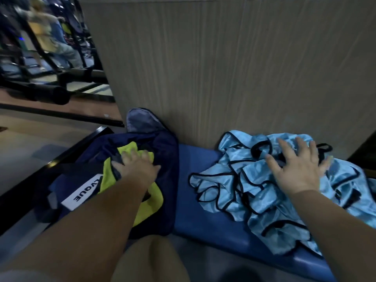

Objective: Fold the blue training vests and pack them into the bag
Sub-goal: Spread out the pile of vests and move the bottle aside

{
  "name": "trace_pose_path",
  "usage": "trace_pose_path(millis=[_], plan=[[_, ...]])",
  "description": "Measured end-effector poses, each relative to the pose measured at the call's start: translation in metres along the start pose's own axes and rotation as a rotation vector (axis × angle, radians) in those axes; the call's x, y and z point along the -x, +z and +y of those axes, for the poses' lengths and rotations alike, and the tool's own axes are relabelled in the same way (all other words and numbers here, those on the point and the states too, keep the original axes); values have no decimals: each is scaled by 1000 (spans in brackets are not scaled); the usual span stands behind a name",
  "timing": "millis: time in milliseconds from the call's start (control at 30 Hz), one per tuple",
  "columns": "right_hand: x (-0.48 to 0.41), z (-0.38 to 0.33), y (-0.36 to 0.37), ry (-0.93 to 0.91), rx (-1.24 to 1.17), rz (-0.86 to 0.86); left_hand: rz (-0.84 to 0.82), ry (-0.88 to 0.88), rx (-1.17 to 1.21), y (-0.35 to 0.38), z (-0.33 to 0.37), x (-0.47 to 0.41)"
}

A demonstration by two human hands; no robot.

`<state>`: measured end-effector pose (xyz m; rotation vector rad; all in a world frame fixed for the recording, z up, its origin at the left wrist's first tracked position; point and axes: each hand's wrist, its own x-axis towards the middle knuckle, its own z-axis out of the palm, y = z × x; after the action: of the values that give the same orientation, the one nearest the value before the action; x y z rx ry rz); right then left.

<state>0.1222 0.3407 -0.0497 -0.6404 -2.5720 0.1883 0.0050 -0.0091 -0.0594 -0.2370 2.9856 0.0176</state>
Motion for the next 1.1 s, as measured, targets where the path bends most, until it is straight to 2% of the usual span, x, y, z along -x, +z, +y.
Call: trace_pose_path(millis=[67,133,167,233,367,500,700,833,933,1000,1100], plan=[[4,-22,2,-99,0,45,-37,-131,87,4,-26,-9],[7,-45,7,-196,-28,46,-115,-197,359,10,-39,-16],[9,-55,8,-223,-44,39,-157,-186,458,13,-40,-18],[11,-76,11,-265,-62,-3,-164,-111,439,16,-42,-18],[17,-101,13,-348,-63,-151,25,-27,400,16,-46,-16],[21,-106,12,-349,-48,-216,309,66,436,-8,-30,0],[14,-88,7,-228,-35,-182,415,414,729,-62,52,33],[2,-54,-3,-152,-23,-91,356,565,929,-73,116,55],[-5,-22,-13,-81,9,-35,266,612,964,-62,151,63],[-5,1,-19,-37,36,-29,181,576,912,-42,165,59],[-2,35,-25,29,50,-25,-54,372,796,-7,173,43]])
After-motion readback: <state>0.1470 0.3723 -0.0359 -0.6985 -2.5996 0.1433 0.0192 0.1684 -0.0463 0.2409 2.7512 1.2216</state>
